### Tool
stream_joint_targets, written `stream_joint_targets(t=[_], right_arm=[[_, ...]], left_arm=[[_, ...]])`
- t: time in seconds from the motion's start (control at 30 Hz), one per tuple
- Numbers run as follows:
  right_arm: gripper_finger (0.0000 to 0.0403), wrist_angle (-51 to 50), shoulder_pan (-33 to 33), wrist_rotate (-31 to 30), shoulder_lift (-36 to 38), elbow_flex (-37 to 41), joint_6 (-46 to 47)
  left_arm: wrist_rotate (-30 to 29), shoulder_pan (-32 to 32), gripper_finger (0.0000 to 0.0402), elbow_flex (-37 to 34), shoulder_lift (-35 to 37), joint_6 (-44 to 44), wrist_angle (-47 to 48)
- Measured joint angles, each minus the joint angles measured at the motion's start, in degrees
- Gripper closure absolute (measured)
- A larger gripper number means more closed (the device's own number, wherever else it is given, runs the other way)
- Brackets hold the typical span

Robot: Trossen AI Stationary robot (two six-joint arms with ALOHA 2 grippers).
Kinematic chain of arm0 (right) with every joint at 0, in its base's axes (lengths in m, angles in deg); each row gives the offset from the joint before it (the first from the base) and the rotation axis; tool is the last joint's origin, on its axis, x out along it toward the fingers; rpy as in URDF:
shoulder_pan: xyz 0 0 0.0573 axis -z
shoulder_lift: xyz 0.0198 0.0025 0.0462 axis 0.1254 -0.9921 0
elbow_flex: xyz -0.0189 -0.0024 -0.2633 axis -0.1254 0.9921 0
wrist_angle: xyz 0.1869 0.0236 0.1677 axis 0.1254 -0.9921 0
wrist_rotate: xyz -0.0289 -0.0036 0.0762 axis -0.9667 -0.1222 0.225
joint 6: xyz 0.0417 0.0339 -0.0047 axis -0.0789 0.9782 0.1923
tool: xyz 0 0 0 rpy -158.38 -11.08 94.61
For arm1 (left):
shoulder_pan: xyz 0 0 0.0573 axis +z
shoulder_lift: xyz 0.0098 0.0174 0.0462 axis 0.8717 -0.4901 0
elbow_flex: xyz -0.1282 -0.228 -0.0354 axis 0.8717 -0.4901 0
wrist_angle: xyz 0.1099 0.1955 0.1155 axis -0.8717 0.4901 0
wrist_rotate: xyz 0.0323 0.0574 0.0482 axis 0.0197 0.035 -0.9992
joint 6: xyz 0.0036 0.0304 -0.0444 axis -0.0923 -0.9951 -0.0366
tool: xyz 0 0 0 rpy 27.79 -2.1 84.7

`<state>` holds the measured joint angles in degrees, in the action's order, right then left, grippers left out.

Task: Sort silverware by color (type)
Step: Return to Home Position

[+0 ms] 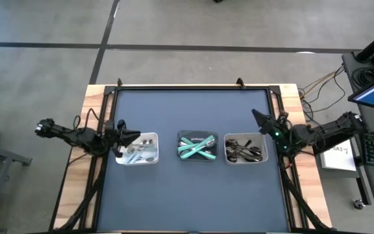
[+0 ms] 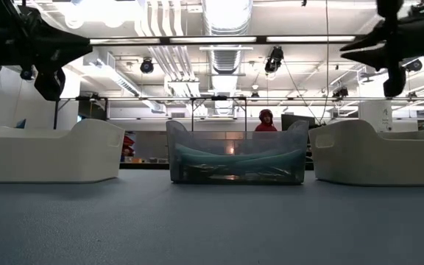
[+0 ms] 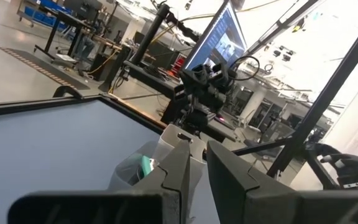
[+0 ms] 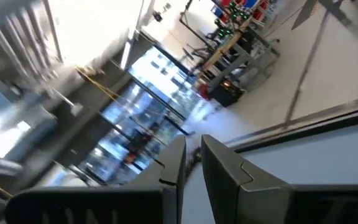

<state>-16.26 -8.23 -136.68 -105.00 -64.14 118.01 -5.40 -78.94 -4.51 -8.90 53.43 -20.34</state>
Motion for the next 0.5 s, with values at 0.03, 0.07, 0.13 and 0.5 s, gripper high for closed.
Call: stream_joint_targets(t=[0.03,0.07,0.13,0.5], right_arm=[[0.0360,-0.12,-0.08,-0.01,2.04,0.84,0.01],[0.0360,-0.11,-0.15,0.02,3.91,1.55,0.00],[0.0360,-0.08,-0.20,-0.01,7.65,2.86,-0.01],[0.0360,-2.52,-0.18,-0.05,17.14,5.51,0.01]], left_arm=[[0.00,0.00,0.0363,0.00,-0.10,0.00,-0.02],[0.00,0.00,0.0363,-0.02,-0.20,0.00,-0.04],[0.00,0.00,0.0363,0.00,-0.40,0.00,0.00],[0.02,0.00,0.0363,-0.02,-2.26,0.00,-0.02]])
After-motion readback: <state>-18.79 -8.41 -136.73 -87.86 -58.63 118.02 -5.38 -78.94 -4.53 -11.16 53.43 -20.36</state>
